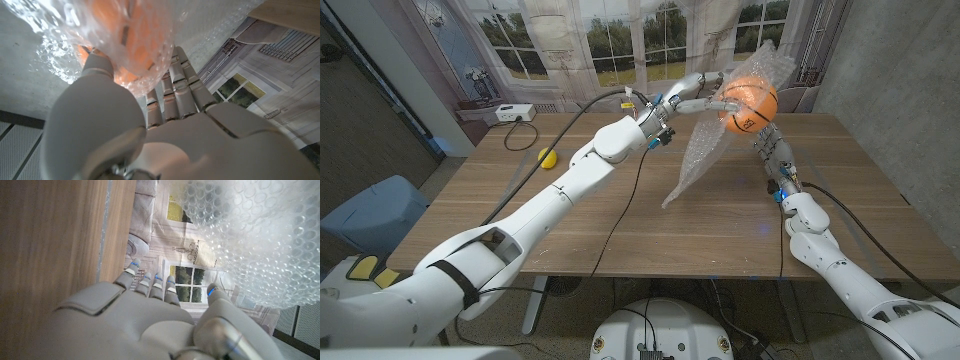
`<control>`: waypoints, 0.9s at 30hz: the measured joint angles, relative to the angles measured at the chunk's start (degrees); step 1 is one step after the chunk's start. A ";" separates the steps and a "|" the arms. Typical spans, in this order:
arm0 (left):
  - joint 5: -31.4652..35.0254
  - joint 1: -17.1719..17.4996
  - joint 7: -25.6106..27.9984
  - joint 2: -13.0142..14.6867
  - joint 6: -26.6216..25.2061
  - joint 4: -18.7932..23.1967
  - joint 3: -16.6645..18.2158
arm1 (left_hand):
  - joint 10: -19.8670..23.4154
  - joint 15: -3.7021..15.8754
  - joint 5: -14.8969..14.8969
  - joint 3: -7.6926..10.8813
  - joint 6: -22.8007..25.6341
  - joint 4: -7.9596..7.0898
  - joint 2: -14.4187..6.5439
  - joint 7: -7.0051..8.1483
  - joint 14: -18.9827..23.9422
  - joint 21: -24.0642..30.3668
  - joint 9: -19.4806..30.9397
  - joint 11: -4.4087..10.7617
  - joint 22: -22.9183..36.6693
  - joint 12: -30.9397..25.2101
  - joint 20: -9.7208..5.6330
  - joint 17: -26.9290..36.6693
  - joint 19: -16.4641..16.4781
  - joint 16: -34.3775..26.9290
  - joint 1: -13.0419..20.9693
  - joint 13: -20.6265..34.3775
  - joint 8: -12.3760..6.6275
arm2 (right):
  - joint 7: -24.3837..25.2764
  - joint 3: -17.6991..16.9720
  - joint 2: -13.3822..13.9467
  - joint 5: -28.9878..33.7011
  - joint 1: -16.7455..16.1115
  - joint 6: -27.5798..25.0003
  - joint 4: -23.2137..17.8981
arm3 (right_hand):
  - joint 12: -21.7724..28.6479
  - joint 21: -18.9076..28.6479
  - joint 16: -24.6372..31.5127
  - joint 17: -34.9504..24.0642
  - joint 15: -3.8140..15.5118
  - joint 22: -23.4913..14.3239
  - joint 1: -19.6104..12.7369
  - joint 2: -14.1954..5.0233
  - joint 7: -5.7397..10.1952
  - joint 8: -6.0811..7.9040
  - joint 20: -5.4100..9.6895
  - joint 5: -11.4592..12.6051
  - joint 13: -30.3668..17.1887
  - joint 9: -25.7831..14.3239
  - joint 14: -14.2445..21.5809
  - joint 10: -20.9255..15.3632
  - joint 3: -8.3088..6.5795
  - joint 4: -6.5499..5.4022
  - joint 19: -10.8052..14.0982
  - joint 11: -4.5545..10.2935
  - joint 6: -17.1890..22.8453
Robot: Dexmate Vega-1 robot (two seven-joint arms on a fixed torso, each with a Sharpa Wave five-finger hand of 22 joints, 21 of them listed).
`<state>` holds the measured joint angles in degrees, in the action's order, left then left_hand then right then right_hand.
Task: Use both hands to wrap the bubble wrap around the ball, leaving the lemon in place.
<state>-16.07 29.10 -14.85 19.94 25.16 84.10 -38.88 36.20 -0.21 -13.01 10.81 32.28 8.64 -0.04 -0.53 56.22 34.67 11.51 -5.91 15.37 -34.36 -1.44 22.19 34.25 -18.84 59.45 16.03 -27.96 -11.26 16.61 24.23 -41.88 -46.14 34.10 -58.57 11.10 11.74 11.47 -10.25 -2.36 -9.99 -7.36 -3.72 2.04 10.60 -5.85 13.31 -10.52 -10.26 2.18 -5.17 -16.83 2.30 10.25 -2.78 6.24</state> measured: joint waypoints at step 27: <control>-12.39 7.56 -1.09 2.70 4.82 1.03 7.59 | -0.30 0.12 0.00 -0.39 0.08 -0.38 0.02 -0.08 0.33 1.20 0.00 0.30 -0.22 -0.41 -0.10 1.18 -1.34 0.72 0.02 1.57 0.00 | -34.71 -0.34 -4.31 -14.12 13.79 -14.25 13.13 | 4.06 6.27 5.57 -0.56 -2.86 -0.83 2.66 8.28 -7.79 3.03 -1.62 1.54 -0.57 0.00 28.52 -25.03 7.67 0.26 22.10 -5.76 18.34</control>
<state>-28.45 36.66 -15.94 22.65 29.98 85.13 -31.29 35.90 -0.09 -13.01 10.43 32.36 8.26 -0.02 -0.60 56.55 35.88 11.51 -5.60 15.16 -34.77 -1.54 23.36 32.91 -18.12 59.47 17.60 -27.96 -45.96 16.27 19.92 -56.00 -32.36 19.85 -45.43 15.16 18.01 17.04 -10.81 -5.22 -10.82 -4.70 4.56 -5.75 13.63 -7.47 14.86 -11.09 -10.25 30.70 -30.20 -9.16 2.56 32.35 -8.55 24.58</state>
